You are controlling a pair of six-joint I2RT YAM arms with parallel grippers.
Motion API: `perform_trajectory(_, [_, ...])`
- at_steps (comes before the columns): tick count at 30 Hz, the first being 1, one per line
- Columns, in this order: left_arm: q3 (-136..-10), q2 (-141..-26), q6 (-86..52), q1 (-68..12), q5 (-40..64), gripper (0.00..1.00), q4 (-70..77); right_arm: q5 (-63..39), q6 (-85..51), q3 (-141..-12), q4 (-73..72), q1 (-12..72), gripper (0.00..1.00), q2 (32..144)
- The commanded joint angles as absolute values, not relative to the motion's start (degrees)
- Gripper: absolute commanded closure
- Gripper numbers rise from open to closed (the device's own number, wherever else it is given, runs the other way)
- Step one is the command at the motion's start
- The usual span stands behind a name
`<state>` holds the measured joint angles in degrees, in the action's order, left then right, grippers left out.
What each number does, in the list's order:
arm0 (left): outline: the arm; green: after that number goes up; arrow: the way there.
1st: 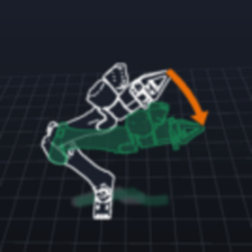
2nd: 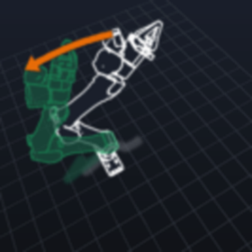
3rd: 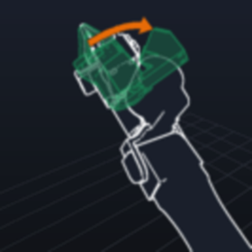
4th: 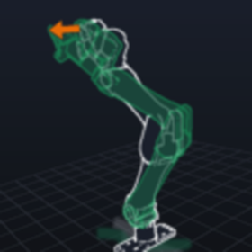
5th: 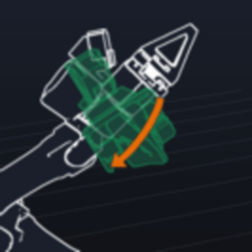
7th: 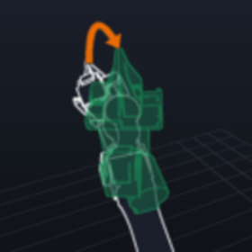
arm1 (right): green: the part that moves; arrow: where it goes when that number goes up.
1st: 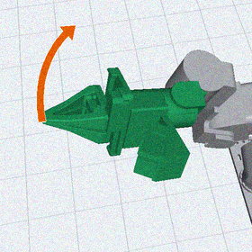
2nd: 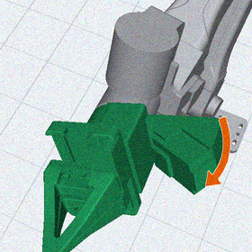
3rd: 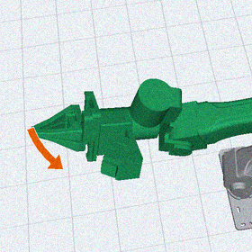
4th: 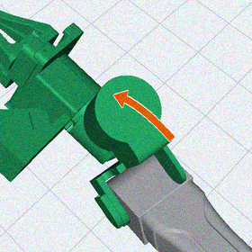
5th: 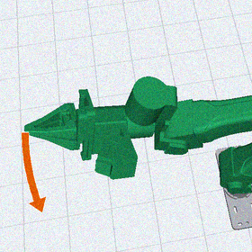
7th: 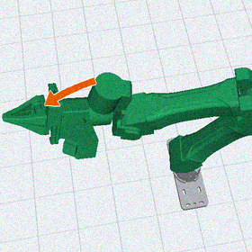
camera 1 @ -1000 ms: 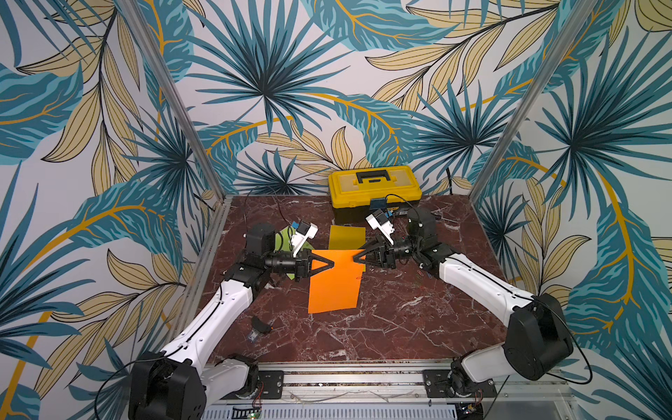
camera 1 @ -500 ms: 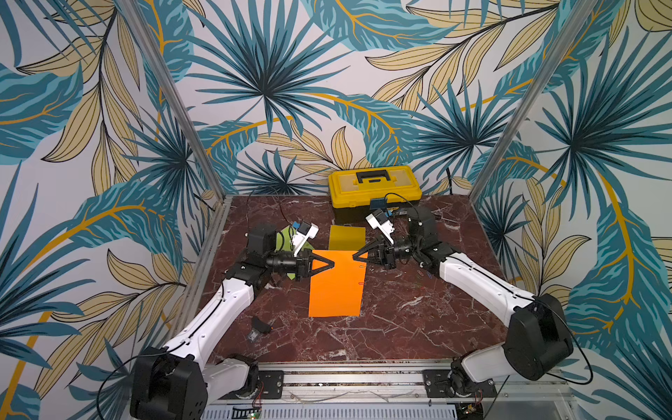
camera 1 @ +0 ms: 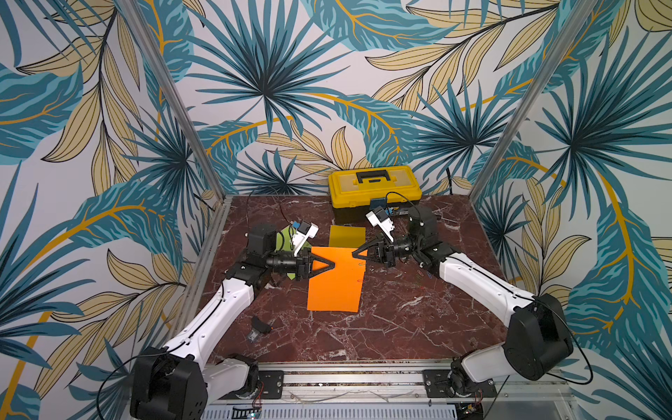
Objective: Unclip the paperclips from the documents
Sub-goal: Adjust the document.
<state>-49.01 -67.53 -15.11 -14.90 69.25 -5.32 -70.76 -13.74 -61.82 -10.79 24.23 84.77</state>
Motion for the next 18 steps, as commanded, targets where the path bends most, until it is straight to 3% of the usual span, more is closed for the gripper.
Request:
perform_trajectory(1, [-49.6,-68.1,-15.4,-14.8,69.5,0.8,-4.3,-70.1,-16.7,-60.9,-15.9,24.6,1.0,85.2])
perform_trajectory(9, [-50.0,-68.6,-15.4,-15.4,68.8,0.99,-4.3,-69.8,-16.4,-60.5,-15.3,24.6,1.0,85.0])
perform_trajectory(12, [-49.9,-68.4,-15.3,-15.4,68.5,1.0,-4.3,-69.1,-14.5,-60.8,-12.4,24.6,1.0,84.7])
perform_trajectory(16, [-49.7,-68.0,-15.1,-15.4,68.7,1.0,-4.3,-67.8,-8.7,-62.7,-3.1,24.4,0.77,84.1])
perform_trajectory(18, [-49.7,-67.7,-15.1,-15.3,69.0,1.0,-4.3,-67.7,-6.9,-63.2,-0.5,23.9,0.7,83.5])
